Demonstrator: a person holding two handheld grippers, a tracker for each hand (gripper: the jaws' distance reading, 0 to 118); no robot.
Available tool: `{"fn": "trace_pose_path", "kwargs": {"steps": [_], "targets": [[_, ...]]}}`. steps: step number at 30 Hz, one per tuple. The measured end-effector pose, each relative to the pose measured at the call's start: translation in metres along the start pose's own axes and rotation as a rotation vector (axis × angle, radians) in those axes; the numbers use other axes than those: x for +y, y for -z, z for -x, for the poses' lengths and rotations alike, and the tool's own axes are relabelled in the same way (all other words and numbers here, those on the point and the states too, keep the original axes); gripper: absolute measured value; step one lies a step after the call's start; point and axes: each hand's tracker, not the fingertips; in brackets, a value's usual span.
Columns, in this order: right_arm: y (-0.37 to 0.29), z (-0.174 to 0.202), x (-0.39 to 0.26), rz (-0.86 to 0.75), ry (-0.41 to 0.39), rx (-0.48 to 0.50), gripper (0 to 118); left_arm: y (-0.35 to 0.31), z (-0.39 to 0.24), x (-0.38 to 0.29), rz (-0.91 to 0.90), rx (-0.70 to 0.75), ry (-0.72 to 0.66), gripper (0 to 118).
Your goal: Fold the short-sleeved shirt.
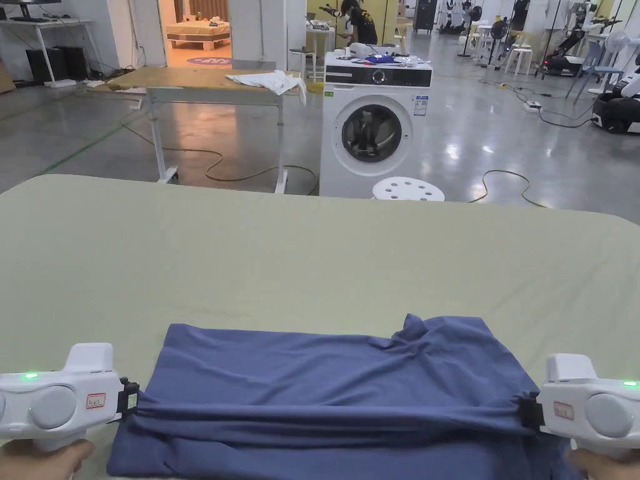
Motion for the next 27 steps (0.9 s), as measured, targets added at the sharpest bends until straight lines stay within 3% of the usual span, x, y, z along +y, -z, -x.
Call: {"fn": "trace_pose_path", "kwargs": {"steps": [3, 5, 8, 10, 12, 21, 24, 27], "targets": [[0.015, 0.001, -0.003, 0.026, -0.014, -0.012, 9, 0.012, -0.003, -0.001, 0.039, 0.011, 0.019, 2], [0.020, 0.002, -0.006, 0.028, -0.025, -0.015, 17, 0.031, 0.005, 0.000, 0.060, 0.020, 0.028, 5], [0.011, 0.008, -0.009, -0.017, -0.035, -0.098, 57, 0.028, 0.006, 0.001, 0.049, 0.032, 0.037, 26], [0.001, 0.010, -0.009, -0.088, -0.036, -0.103, 61, 0.019, 0.005, 0.004, -0.003, 0.052, 0.041, 54], [-0.014, 0.015, -0.008, -0.187, -0.006, -0.085, 63, 0.005, -0.002, 0.006, -0.076, 0.027, 0.044, 62], [-0.089, 0.081, -0.018, -0.608, 0.011, -0.057, 64, -0.070, -0.063, -0.006, -0.471, -0.014, 0.120, 62], [-0.102, 0.101, -0.026, -0.674, 0.017, -0.063, 60, -0.090, -0.081, -0.017, -0.564, 0.024, 0.135, 54], [-0.107, 0.113, -0.032, -0.707, 0.005, -0.053, 14, -0.102, -0.089, -0.026, -0.598, 0.037, 0.148, 17]]}}
